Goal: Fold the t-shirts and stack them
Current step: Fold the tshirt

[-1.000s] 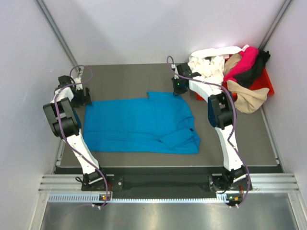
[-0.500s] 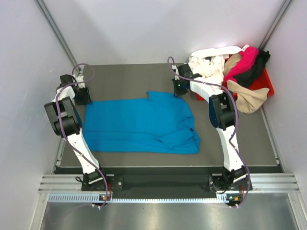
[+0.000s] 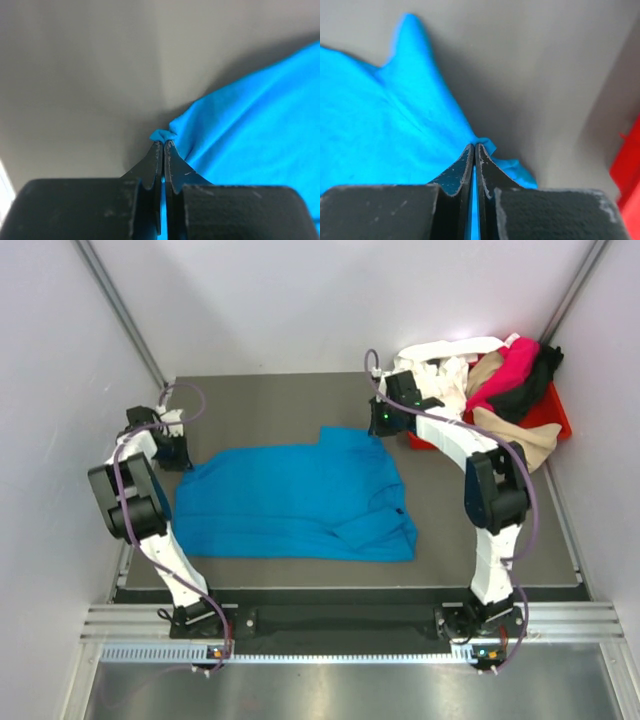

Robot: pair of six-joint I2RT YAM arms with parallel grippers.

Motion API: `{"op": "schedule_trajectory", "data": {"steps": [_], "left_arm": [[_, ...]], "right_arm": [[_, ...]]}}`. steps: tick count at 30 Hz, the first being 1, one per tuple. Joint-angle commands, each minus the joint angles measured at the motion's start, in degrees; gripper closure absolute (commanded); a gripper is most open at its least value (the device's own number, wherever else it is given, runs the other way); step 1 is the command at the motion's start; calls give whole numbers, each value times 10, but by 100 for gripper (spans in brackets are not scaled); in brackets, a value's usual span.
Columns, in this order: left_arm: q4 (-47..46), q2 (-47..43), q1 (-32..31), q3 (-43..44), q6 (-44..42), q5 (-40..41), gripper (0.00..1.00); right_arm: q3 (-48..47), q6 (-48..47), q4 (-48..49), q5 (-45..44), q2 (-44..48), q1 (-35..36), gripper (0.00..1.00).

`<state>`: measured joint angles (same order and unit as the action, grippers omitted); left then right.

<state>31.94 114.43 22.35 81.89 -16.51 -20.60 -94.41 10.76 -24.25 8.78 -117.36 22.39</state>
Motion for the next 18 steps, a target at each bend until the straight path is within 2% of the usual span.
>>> {"op": "schedule_trajectory", "data": {"steps": [1,4,9,13,16,18], "left_arm": [[2,-83,0,-23,-36,-15,100],[10,-113,0,-39,-57,-17,100],[10,-173,15,-116,-119,6,100],[12,-191,29,-165,-185,23,100],[-4,-194,30,-210,-215,48,100],[-24,-190,33,-219,-218,60,100]], "right_arm": [[39,10,52,8,71,5,100],[73,14,53,3,109,10,100],[214,30,82,-14,222,27,100],[319,52,93,-55,285,56,100],[407,85,110,-69,313,77,100],[433,106,125,-76,327,89,100]]}}
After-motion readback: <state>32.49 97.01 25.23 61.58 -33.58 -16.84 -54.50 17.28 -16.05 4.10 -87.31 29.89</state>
